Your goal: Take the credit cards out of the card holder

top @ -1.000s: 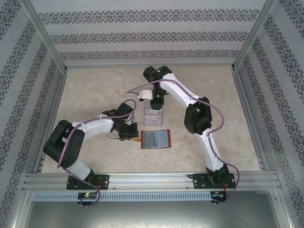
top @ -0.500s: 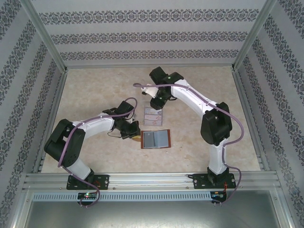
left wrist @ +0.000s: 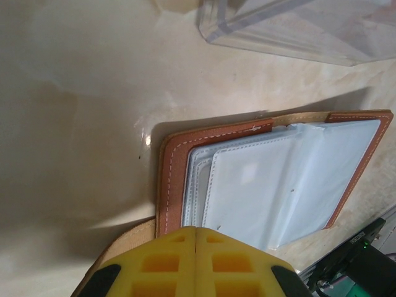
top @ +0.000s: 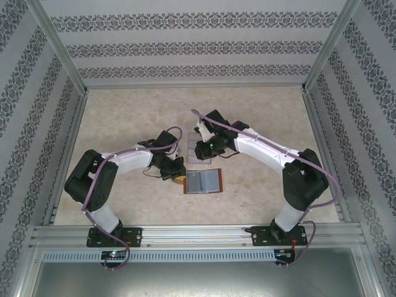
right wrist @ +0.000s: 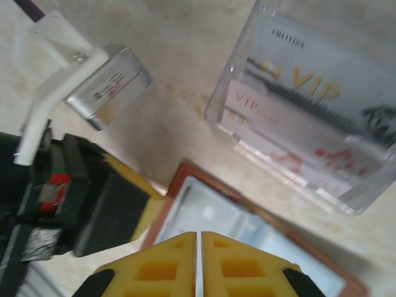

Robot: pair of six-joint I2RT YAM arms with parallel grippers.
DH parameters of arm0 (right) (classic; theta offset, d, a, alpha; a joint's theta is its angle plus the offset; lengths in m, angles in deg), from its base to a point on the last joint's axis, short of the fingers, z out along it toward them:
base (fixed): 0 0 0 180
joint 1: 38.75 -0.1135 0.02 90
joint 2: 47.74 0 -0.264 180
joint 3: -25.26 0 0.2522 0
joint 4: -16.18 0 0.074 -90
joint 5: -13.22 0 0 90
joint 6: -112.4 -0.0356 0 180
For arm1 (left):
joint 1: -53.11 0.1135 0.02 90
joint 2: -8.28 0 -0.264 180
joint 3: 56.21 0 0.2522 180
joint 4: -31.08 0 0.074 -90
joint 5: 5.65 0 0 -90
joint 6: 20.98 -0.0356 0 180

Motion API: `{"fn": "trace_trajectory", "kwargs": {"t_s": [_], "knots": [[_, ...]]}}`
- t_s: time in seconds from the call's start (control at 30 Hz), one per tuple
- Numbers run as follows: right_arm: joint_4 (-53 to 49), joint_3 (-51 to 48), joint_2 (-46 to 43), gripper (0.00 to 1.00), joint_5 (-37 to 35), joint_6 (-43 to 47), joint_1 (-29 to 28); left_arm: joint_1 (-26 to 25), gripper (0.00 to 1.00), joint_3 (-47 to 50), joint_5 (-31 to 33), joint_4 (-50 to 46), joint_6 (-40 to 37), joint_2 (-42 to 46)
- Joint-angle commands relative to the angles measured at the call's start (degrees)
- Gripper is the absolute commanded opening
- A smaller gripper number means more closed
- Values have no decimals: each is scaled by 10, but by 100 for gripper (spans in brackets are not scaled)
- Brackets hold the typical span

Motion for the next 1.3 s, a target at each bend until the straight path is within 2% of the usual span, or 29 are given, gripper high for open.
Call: {"fn": "trace_trajectory", "kwargs": {"t_s": [0.0, 0.1, 0.3, 0.47, 0.87, 1.27], "knots": [[67, -26, -26, 8, 31, -154, -4, 8, 2, -16, -17, 9, -12, -16], [71, -42, -40, 7, 16, -182, -17, 7, 2, -16, -20, 12, -11, -23], [116, -100, -65, 14, 0, -238, -29, 8, 2, -17, -22, 12, -15, -31], [123, -119, -43, 15, 2, -264, -41, 7, 2, -17, -25, 11, -17, -39], [92, -104, 30, 22, -30, -276, -83, 7, 2, -19, -25, 1, -22, -45], [89, -103, 60, 28, -44, -279, -90, 7, 2, -17, -28, 8, -19, -47]]}}
